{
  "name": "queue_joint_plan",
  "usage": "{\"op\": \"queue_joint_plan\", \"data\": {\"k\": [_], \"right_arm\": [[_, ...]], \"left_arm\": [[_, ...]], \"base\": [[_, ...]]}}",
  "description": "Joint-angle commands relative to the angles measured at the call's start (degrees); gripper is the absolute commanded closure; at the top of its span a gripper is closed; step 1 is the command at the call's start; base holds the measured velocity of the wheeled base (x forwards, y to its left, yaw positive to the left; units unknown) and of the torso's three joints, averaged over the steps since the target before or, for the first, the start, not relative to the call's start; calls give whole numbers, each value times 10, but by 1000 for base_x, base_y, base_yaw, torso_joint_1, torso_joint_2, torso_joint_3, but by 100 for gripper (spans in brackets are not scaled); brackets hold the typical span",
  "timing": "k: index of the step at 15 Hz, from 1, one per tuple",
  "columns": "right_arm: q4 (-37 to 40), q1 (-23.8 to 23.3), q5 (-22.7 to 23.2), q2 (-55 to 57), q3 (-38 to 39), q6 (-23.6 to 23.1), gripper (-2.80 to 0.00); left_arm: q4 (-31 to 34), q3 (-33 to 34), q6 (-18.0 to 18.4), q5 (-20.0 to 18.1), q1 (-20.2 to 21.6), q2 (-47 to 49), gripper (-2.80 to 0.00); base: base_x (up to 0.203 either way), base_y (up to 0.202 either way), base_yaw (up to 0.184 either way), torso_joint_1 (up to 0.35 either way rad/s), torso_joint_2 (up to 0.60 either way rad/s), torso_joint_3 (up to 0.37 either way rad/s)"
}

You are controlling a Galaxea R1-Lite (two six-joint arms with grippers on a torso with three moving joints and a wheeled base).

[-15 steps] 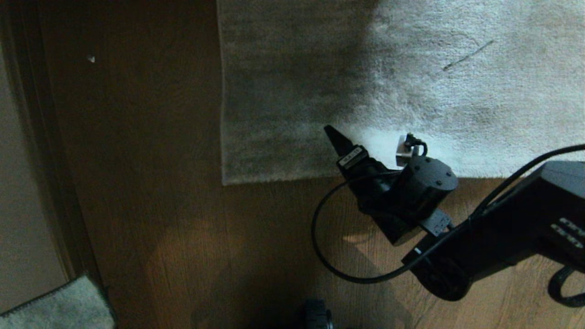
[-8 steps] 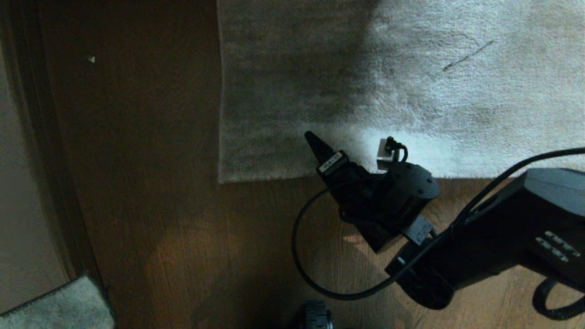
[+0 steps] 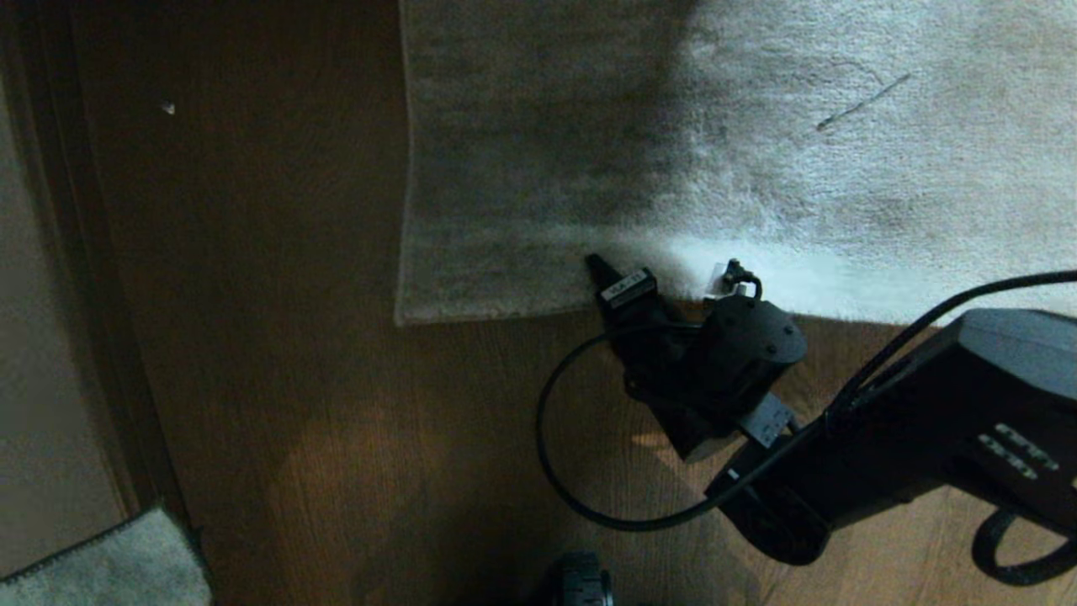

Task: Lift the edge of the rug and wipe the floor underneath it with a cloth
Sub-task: Lift up the carpet

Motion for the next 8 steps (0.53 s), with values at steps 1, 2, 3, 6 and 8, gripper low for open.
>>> {"op": "queue_joint_plan", "data": {"k": [1, 2, 3, 6, 8], "right_arm": [[-26, 0, -12, -2, 3, 33, 0], [-26, -1, -17, -10, 4, 53, 0], [-26, -2, -18, -20, 11, 66, 0], [-26, -2, -18, -50, 44, 92, 0], [-26, -2, -18, -80, 63, 99, 0]], "left_arm": [[0, 0, 0, 1, 0, 0, 0], [0, 0, 0, 0, 0, 0, 0], [0, 0, 0, 0, 0, 0, 0], [0, 0, 0, 0, 0, 0, 0], [0, 0, 0, 1, 0, 0, 0]], "base": [[0, 0, 0, 0, 0, 0], [0, 0, 0, 0, 0, 0], [0, 0, 0, 0, 0, 0], [0, 0, 0, 0, 0, 0], [0, 0, 0, 0, 0, 0]]}}
